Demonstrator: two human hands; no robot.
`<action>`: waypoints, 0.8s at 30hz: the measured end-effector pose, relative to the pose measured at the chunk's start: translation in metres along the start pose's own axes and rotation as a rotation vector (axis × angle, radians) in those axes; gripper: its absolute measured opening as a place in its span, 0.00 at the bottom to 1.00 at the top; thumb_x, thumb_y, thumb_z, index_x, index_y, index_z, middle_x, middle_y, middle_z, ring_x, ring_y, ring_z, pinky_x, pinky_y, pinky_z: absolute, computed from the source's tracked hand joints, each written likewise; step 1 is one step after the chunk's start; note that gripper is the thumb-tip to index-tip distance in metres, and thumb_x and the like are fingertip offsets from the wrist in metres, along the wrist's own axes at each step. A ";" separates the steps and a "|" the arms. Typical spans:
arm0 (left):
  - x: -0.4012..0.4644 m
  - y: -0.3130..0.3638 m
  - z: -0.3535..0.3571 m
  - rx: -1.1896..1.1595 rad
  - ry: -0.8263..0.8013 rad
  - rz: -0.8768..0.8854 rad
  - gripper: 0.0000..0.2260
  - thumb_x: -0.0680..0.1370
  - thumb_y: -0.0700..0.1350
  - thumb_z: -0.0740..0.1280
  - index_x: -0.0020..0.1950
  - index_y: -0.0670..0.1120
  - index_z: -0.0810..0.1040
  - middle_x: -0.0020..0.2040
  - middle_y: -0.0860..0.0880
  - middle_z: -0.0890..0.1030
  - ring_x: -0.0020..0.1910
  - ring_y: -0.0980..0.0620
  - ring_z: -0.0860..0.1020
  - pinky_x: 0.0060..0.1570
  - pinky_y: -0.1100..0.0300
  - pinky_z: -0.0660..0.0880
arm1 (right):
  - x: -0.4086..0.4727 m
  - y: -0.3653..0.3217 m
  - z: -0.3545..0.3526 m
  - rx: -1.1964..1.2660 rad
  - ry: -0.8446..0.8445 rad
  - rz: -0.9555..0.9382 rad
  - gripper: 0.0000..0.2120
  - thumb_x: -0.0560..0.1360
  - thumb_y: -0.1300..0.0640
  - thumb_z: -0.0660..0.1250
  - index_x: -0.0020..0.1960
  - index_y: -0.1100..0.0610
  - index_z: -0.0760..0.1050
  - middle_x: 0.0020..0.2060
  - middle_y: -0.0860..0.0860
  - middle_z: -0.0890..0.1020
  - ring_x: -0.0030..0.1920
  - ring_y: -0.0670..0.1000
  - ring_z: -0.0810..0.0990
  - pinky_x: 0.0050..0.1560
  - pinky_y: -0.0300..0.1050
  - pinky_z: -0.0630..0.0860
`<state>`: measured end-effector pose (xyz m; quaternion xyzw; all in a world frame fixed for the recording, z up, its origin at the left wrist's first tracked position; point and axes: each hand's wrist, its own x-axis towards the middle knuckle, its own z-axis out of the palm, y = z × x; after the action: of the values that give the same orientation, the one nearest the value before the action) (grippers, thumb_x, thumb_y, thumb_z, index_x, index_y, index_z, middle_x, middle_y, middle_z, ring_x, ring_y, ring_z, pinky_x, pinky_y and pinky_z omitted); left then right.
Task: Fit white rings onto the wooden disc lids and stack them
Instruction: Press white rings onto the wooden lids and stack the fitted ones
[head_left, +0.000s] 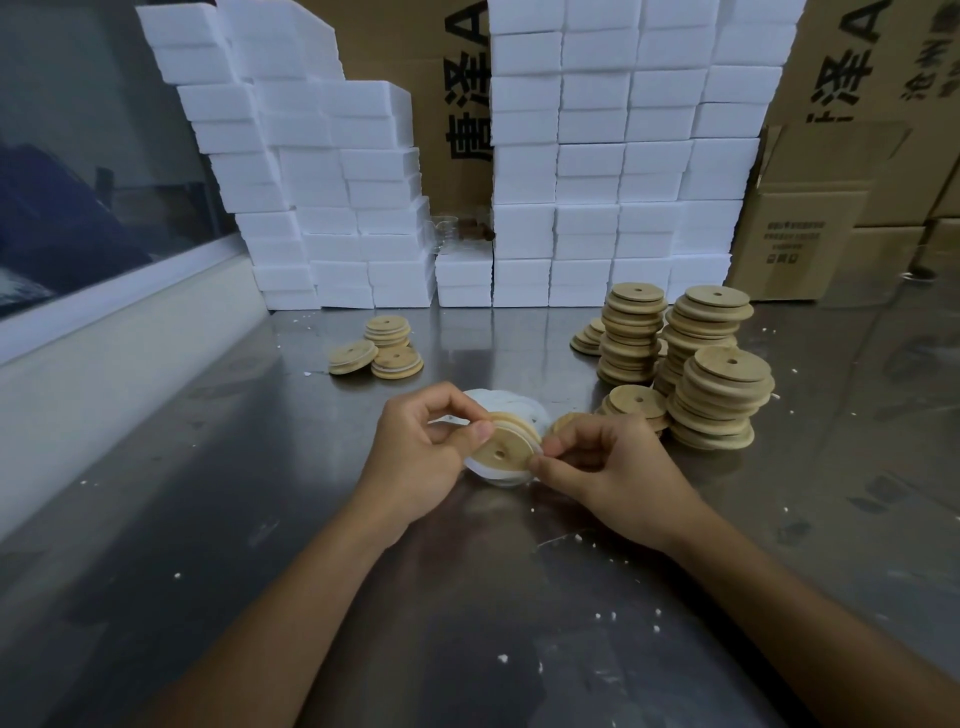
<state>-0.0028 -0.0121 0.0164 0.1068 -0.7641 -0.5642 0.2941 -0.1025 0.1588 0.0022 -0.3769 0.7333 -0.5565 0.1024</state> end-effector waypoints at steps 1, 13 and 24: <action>0.000 0.000 0.001 -0.013 0.005 -0.007 0.15 0.74 0.34 0.72 0.34 0.53 0.81 0.39 0.56 0.84 0.35 0.58 0.83 0.33 0.69 0.74 | 0.000 0.000 0.000 0.007 0.001 -0.001 0.04 0.72 0.61 0.76 0.43 0.61 0.83 0.38 0.54 0.86 0.40 0.54 0.86 0.45 0.48 0.83; 0.001 0.011 0.000 -0.361 0.051 -0.139 0.12 0.74 0.32 0.69 0.34 0.46 0.82 0.43 0.42 0.83 0.42 0.45 0.84 0.36 0.51 0.81 | 0.001 -0.010 -0.007 0.321 0.007 0.029 0.03 0.70 0.66 0.75 0.42 0.67 0.83 0.37 0.61 0.86 0.37 0.51 0.83 0.42 0.41 0.78; -0.001 0.011 0.003 -0.414 0.091 -0.202 0.06 0.74 0.34 0.69 0.39 0.41 0.79 0.49 0.36 0.81 0.47 0.42 0.84 0.37 0.47 0.82 | -0.003 -0.011 -0.005 0.259 0.055 -0.020 0.03 0.73 0.66 0.73 0.44 0.66 0.83 0.38 0.62 0.86 0.39 0.56 0.84 0.42 0.42 0.83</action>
<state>-0.0020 -0.0053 0.0253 0.1456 -0.6033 -0.7302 0.2858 -0.0980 0.1633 0.0132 -0.3525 0.6540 -0.6576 0.1247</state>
